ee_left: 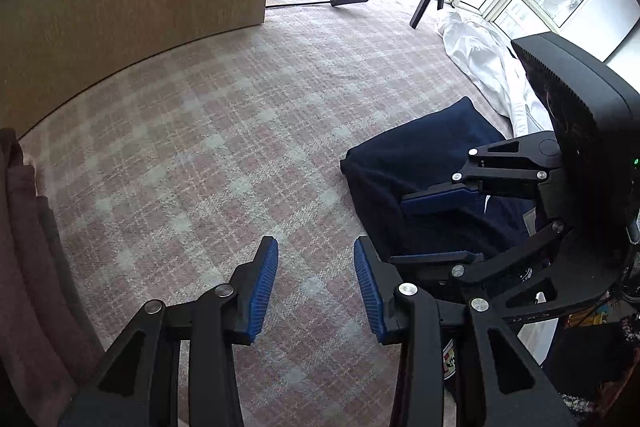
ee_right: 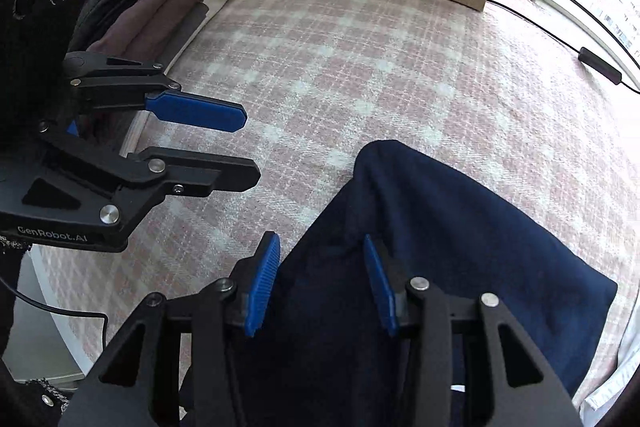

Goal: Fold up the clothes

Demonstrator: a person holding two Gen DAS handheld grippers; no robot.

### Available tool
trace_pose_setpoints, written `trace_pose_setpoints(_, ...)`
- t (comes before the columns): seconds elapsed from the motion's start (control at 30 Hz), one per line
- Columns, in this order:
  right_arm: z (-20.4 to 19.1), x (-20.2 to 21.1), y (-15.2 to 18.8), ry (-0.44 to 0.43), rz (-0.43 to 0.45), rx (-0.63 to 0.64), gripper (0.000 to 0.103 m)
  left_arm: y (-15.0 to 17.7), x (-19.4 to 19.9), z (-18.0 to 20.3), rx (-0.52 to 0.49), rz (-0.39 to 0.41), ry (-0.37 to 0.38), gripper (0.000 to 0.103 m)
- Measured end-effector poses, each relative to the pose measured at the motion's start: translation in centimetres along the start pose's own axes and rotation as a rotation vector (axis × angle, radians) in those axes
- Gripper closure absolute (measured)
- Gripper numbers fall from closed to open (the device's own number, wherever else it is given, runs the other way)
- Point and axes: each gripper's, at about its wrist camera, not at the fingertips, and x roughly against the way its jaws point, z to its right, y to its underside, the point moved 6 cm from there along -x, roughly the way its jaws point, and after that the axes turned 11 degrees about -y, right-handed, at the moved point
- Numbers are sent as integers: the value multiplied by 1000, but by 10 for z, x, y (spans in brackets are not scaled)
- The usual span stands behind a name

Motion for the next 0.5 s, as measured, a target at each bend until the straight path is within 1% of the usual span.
trace_pose_setpoints(0.03, 2, 0, 1, 17, 2, 5, 72, -2, -2, 0, -11, 0, 8, 65)
trace_pose_setpoints(0.07, 5, 3, 2, 30, 6, 6, 85, -5, -5, 1, -23, 0, 15, 65)
trace_pose_setpoints(0.1, 9, 5, 4, 36, 10, 4, 88, -6, -6, 2, -34, 0, 25, 65)
trace_pose_setpoints(0.17, 15, 11, 9, -5, 19, -25, 93, -8, -9, 8, -60, 0, 45, 65)
trace_pose_setpoints(0.23, 20, 17, 13, -29, 22, -43, 94, -8, -12, 14, -94, 2, 39, 65)
trace_pose_setpoints(0.3, 18, 29, 14, -57, 48, -55, 94, -7, -13, 18, -115, 1, 30, 65)
trace_pose_setpoints(0.37, 15, 43, 14, -106, 87, -76, 94, -7, -12, 22, -115, 5, 53, 65)
trace_pose_setpoints(0.4, 15, 49, 13, -116, 101, -82, 94, -8, -11, 23, -115, 14, 61, 65)
trace_pose_setpoints(0.5, 18, 60, 14, -152, 118, -103, 94, -15, -11, 27, -123, 37, 65, 65)
